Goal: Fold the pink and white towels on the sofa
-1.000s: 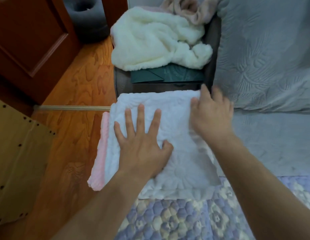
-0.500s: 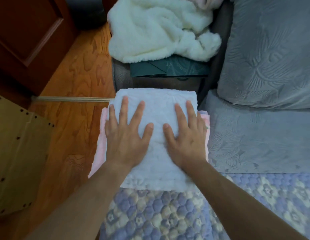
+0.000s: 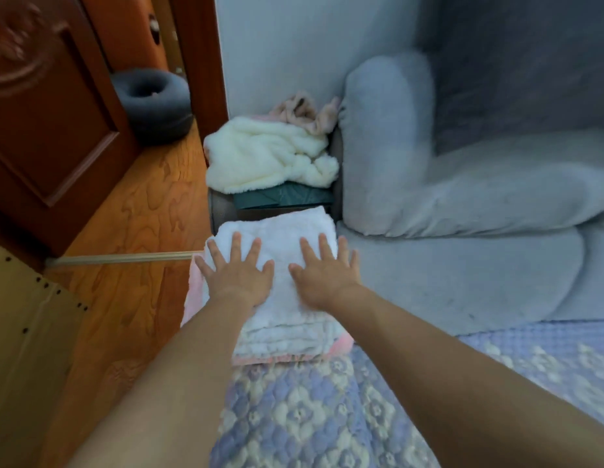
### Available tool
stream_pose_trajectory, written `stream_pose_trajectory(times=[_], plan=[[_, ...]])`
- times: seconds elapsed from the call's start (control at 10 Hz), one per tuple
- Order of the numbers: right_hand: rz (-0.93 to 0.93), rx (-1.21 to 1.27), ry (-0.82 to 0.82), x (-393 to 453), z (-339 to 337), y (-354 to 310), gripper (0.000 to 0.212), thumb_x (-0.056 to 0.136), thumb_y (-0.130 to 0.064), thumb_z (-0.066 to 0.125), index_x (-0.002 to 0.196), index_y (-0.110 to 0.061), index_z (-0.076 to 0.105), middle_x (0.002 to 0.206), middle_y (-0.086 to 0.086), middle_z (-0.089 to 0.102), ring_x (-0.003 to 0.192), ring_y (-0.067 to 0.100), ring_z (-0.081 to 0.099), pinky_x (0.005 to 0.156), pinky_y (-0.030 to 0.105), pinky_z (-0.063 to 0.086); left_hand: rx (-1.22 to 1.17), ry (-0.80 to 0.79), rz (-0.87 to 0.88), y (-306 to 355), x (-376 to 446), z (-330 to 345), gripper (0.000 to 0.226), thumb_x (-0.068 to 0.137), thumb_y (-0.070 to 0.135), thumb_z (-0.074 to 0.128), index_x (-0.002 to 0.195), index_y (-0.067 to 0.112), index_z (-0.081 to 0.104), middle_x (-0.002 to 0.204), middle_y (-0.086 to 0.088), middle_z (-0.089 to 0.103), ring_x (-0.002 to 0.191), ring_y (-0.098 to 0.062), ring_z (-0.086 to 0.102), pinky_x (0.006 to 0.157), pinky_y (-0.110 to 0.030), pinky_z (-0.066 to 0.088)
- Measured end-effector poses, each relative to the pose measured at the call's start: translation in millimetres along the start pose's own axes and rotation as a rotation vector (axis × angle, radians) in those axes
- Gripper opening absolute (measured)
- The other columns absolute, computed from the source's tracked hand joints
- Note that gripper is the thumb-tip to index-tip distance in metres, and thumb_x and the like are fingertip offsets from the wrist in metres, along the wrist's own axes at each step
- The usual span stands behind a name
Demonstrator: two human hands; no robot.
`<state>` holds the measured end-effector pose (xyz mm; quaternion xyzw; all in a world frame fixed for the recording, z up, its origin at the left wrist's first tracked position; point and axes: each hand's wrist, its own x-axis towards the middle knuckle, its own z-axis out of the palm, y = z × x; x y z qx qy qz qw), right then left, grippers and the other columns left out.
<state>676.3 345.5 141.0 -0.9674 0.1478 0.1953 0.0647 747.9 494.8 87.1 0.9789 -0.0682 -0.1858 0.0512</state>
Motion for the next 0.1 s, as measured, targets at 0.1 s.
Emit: stream_pose_trajectory(times=[0.1], plan=[[-0.055,-0.003,0.021,-70.6,-40.8,8.5,0.064,0.105,-0.052,0.021,0.160,-0.034,-0.006,0.169,-0.002,-0.008,0.153,0.037,-0.010,0.122,0.056,0.000,0.020,-0.028,0.067,-5.9,-27.3,-43.8,0.067,0.096,0.069,0.012,0.158,0.043,0.004,0.168,0.004,-0.016,0.150,-0.042,-0.020,0.118,-0.065,-0.011]])
